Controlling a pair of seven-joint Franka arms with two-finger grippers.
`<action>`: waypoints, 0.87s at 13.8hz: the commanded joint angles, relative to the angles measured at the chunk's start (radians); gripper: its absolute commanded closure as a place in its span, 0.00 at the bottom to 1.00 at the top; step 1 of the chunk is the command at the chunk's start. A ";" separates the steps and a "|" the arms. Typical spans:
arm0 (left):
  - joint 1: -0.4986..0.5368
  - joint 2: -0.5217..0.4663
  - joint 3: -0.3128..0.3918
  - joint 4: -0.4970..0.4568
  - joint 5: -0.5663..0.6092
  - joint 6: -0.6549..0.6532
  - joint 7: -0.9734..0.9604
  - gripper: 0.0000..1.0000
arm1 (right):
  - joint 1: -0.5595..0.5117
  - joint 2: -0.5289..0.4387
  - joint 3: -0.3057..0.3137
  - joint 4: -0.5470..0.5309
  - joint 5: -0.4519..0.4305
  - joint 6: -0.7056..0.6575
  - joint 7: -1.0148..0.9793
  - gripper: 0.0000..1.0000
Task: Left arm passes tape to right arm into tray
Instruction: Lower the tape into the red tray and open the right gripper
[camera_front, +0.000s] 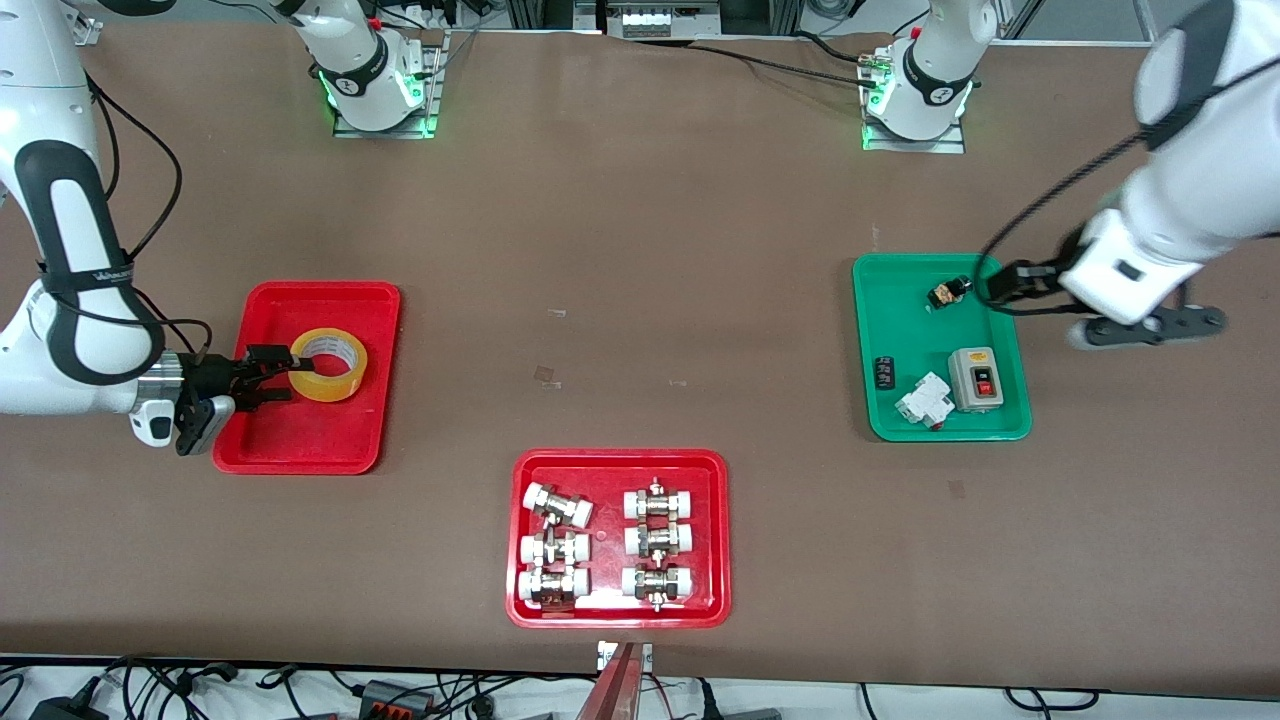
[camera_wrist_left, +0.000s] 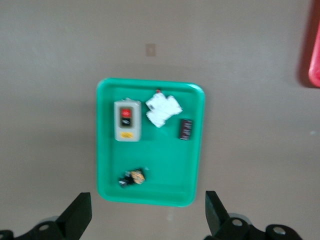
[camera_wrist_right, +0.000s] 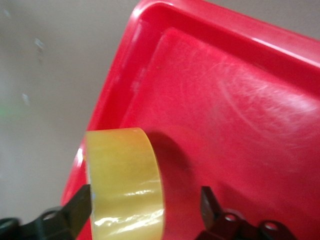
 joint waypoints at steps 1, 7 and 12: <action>-0.058 -0.051 0.029 0.006 -0.005 -0.115 0.006 0.00 | 0.053 -0.108 0.003 -0.110 -0.093 0.107 -0.013 0.00; -0.052 -0.056 0.027 0.029 -0.014 -0.103 0.018 0.00 | 0.119 -0.312 0.001 -0.136 -0.289 0.092 0.230 0.00; -0.048 -0.060 0.033 0.033 -0.072 -0.118 0.021 0.00 | 0.223 -0.562 0.003 -0.137 -0.404 -0.130 0.712 0.00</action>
